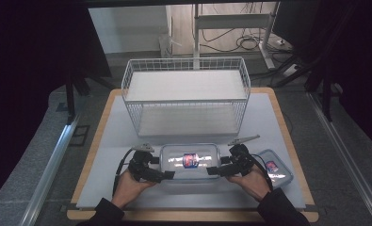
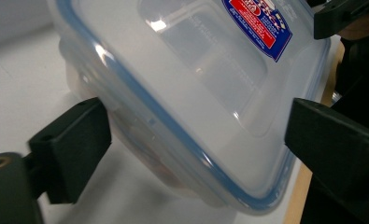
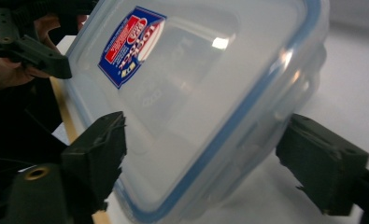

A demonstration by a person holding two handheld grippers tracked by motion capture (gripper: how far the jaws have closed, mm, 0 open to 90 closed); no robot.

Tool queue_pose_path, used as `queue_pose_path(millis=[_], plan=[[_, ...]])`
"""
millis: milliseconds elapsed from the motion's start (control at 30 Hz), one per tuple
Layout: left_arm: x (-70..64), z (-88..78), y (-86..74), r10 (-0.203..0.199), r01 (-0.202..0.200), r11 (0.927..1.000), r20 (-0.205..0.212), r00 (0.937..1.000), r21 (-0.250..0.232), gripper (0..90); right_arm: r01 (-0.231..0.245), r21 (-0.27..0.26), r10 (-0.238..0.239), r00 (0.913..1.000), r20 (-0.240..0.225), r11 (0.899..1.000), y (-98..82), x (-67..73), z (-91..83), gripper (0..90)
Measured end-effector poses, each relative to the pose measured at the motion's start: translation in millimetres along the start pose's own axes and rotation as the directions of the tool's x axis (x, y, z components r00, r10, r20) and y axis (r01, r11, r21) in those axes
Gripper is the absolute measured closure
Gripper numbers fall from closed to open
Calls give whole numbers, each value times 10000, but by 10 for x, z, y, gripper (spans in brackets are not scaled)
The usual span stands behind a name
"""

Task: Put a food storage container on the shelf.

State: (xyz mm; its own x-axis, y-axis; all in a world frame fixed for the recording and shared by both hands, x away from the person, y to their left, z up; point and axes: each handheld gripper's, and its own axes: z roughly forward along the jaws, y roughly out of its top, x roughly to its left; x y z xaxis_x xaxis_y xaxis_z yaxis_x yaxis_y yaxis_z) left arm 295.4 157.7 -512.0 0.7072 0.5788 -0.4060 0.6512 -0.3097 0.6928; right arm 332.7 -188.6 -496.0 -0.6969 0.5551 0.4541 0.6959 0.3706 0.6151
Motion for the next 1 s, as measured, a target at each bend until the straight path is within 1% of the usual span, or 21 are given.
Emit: queue_pose_path(millis=[33, 100, 133, 167, 200, 233, 267, 400, 433, 467, 500, 533, 567, 600, 667, 733, 767, 800, 833, 900, 1000], plan=[[-15, -13, -18, 40, -40, 10000, -16, 10000, -65, 102, -81, -39, 80, 9999, -68, 10000, -25, 7, -17, 195], [-53, -45, -47, 105, -107, 9998, -129, 9999, -188, 137, 55, -118, -55, 10000, -46, 9999, -62, 30, -45, 221], [-88, -80, -76, 213, -218, 9995, -206, 9996, -240, 179, 144, -147, -144, 9999, 26, 9998, -84, 65, -76, 260], [-88, -80, -76, 213, -218, 9995, -206, 9996, -240, 197, 144, -147, -144, 9999, 26, 9998, -84, 65, -76, 260], [-106, -101, -104, 239, -244, 9994, -199, 9995, -248, 221, 47, -388, -48, 10000, -32, 9992, -109, 77, -135, 329], [-115, -110, -125, 233, -237, 9994, -152, 9996, -246, 221, 47, -388, -48, 10000, -32, 9992, -109, 77, -135, 329], [-144, -129, -174, 256, -262, 9991, -188, 9995, -338, 248, 0, -577, -9, 9999, -144, 9983, -136, 74, -172, 371], [-171, -163, -199, 208, -219, 9985, -228, 9995, -496, 312, -73, -730, 56, 9997, -244, 9973, -171, 80, -211, 421], [-123, -199, -222, -209, 215, 9961, 82, 9997, -861, 344, -73, -778, 51, 9996, -276, 9969, -179, 77, -219, 430], [-123, -199, -222, -209, 215, 9961, 82, 9997, -861, 382, -76, -824, 52, 9995, -302, 9966, -183, 78, -223, 437], [-36, -236, -249, -683, 756, 9892, 608, 9958, -1259, 429, -51, -855, 24, 9995, -321, 9963, -185, 77, -227, 442], [-36, -236, -249, -683, 756, 9892, 608, 9958, -1259, 451, -51, -855, 24, 9995, -321, 9963, -185, 77, -227, 442], [4, -243, -262, -844, 954, 9857, 836, 9929, -1385, 451, -52, -886, 23, 9994, -333, 9960, -185, 75, -230, 447], [22, -244, -266, -935, 1062, 9842, 940, 9912, -1414, 465, -65, -944, 31, 9993, -360, 9955, -182, 71, -225, 448], [28, -242, -268, -1047, 1181, 9822, 961, 9898, -1458, 471, -226, -977, 184, 9989, -437, 9950, -176, 54, -218, 449], [47, -236, -273, -1270, 1424, 9780, 1071, 9861, -1521, 474, -562, -1063, 497, 9968, -628, 9927, -175, 19, -208, 453], [47, -236, -273, -1270, 1424, 9780, 1071, 9861, -1521, 475, -697, -1094, 623, 9956, -701, 9916, -176, 5, -203, 454], [70, -232, -277, -1457, 1636, 9743, 1206, 9820, -1551, 478, -878, -1120, 793, 9938, -784, 9898, -176, -8, -199, 458], [70, -232, -277, -1457, 1636, 9743, 1206, 9820, -1551, 481, -878, -1120, 793, 9938, -784, 9898, -176, -8, -199, 458], [83, -234, -278, -1591, 1788, 9716, 1313, 9785, -1552, 486, -1200, -1149, 1089, 9891, -988, 9861, -175, -41, -196, 469], [74, -243, -270, -1547, 1735, 9721, 1246, 9801, -1579, 492, -1370, -1155, 1245, 9862, -1091, 9838, -173, -56, -199, 481]])
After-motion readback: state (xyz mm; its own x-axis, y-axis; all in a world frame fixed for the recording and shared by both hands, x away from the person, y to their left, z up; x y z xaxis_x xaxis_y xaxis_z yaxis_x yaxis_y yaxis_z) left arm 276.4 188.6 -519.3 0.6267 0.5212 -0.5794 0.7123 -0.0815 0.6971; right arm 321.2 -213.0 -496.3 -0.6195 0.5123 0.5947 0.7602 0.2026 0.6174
